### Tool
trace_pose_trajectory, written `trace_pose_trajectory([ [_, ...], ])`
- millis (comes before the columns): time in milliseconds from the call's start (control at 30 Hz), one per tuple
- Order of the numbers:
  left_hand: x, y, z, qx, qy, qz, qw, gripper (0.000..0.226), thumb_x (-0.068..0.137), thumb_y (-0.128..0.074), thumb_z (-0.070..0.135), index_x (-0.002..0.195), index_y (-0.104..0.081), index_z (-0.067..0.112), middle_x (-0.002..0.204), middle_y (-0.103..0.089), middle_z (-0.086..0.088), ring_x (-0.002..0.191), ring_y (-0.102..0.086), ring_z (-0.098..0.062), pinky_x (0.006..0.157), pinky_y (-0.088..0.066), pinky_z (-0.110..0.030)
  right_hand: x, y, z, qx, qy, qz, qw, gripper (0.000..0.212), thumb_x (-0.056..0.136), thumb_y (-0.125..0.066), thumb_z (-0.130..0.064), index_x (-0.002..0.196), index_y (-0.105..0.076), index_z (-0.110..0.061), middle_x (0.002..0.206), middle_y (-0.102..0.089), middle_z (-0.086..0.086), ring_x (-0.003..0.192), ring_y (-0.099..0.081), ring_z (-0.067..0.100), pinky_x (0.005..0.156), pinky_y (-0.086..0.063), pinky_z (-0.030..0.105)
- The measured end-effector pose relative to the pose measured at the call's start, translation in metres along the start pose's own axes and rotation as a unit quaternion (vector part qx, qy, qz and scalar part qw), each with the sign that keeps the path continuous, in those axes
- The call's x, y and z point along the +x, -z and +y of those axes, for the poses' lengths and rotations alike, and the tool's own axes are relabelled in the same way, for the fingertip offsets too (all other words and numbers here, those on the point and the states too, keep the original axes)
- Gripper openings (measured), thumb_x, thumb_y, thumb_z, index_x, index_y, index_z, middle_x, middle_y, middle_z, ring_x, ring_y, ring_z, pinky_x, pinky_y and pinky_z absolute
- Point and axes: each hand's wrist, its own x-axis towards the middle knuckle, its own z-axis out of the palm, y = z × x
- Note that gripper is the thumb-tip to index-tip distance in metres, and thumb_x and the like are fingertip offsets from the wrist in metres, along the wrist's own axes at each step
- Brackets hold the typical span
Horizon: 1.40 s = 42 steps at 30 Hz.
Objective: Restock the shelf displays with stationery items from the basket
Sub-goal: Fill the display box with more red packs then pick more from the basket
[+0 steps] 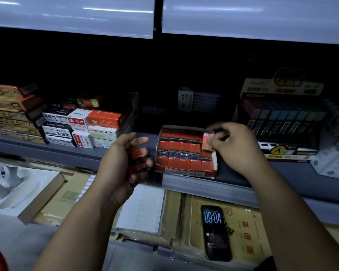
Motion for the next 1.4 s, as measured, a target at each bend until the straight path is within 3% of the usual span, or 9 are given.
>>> trace_pose_trajectory([
  [200, 0.0, 0.0, 0.001, -0.001, 0.01, -0.004, 1.0, 0.021, 0.099, -0.052, 0.032, 0.106, -0.06, 0.015, 0.066, -0.052, 0.0, 0.052, -0.053, -0.016, 0.032, -0.02, -0.015, -0.003, -0.002, 0.0, -0.041, 0.008, 0.004, 0.999, 0.016, 0.094, -0.07, -0.018, 0.109, -0.075, -0.021, 0.08, -0.059, -0.015, 0.053, -0.051, -0.004, 0.05, -0.037, 0.005],
  [300, -0.001, 0.001, 0.001, -0.002, 0.01, -0.01, 1.0, 0.02, 0.099, -0.051, 0.03, 0.107, -0.059, 0.015, 0.066, -0.052, 0.0, 0.052, -0.053, -0.016, 0.032, -0.02, -0.015, -0.004, -0.004, 0.0, -0.073, 0.016, -0.011, 0.997, 0.019, 0.095, -0.069, -0.018, 0.114, -0.075, -0.02, 0.105, -0.067, -0.007, 0.074, -0.051, -0.003, 0.072, -0.039, 0.009],
  [367, -0.001, 0.002, 0.001, -0.004, 0.009, -0.009, 1.0, 0.019, 0.099, -0.051, 0.03, 0.108, -0.059, 0.015, 0.066, -0.052, 0.001, 0.052, -0.053, -0.016, 0.031, -0.021, -0.015, -0.004, -0.006, 0.0, -0.079, 0.019, -0.015, 0.997, 0.02, 0.095, -0.069, -0.017, 0.114, -0.075, -0.017, 0.099, -0.066, -0.009, 0.079, -0.047, -0.003, 0.08, -0.039, 0.018],
  [467, -0.001, 0.002, 0.001, -0.005, 0.008, -0.009, 1.0, 0.018, 0.099, -0.051, 0.029, 0.108, -0.059, 0.015, 0.067, -0.052, 0.0, 0.053, -0.053, -0.016, 0.031, -0.022, -0.016, -0.002, -0.006, 0.002, -0.082, 0.029, -0.017, 0.996, 0.019, 0.096, -0.068, -0.015, 0.114, -0.074, -0.013, 0.073, -0.041, -0.02, 0.063, -0.037, -0.006, 0.063, -0.031, 0.01],
  [567, 0.0, 0.002, 0.0, -0.002, 0.008, -0.012, 1.0, 0.019, 0.099, -0.052, 0.028, 0.109, -0.059, 0.014, 0.067, -0.053, 0.0, 0.053, -0.054, -0.016, 0.031, -0.022, -0.015, 0.0, -0.005, 0.004, -0.091, 0.023, -0.024, 0.995, 0.014, 0.095, -0.068, -0.014, 0.106, -0.076, -0.014, 0.069, -0.044, -0.019, 0.056, -0.04, -0.005, 0.054, -0.031, 0.005],
  [767, 0.002, 0.002, -0.001, 0.0, 0.008, -0.014, 1.0, 0.019, 0.099, -0.052, 0.029, 0.109, -0.059, 0.014, 0.067, -0.053, 0.0, 0.052, -0.054, -0.016, 0.031, -0.021, -0.016, -0.002, -0.012, 0.002, -0.098, 0.023, -0.007, 0.995, 0.023, 0.093, -0.07, -0.015, 0.114, -0.069, -0.023, 0.108, -0.06, 0.003, 0.075, -0.05, 0.003, 0.069, -0.039, 0.017],
  [933, 0.001, 0.001, -0.002, 0.011, -0.005, -0.013, 1.0, 0.023, 0.101, -0.05, 0.032, 0.109, -0.06, 0.013, 0.067, -0.055, 0.0, 0.053, -0.054, -0.017, 0.032, -0.021, -0.016, -0.012, -0.027, -0.019, -0.01, 0.077, 0.033, 0.996, 0.012, 0.092, -0.069, -0.012, 0.093, -0.073, -0.024, 0.091, -0.056, -0.009, 0.058, -0.047, -0.001, 0.055, -0.035, 0.01],
  [1267, 0.001, -0.001, -0.003, 0.044, -0.026, -0.032, 0.998, 0.054, 0.104, -0.039, 0.051, 0.118, -0.067, 0.007, 0.071, -0.061, -0.004, 0.05, -0.049, -0.016, 0.038, -0.019, -0.018, -0.031, -0.068, -0.063, 0.111, 0.162, -0.159, 0.968, 0.022, 0.088, -0.077, -0.028, 0.11, -0.074, -0.027, 0.101, -0.05, -0.008, 0.071, -0.052, -0.003, 0.068, -0.04, 0.014],
  [1400, -0.004, 0.001, 0.0, 0.041, -0.026, -0.061, 0.997, 0.058, 0.103, -0.034, 0.059, 0.125, -0.064, 0.014, 0.082, -0.071, -0.012, 0.045, -0.052, -0.018, 0.038, -0.022, -0.018, -0.028, -0.071, -0.066, 0.149, 0.109, -0.219, 0.958, 0.032, 0.091, -0.074, -0.026, 0.121, -0.07, -0.019, 0.108, -0.047, -0.004, 0.082, -0.062, 0.007, 0.079, -0.056, 0.032],
])
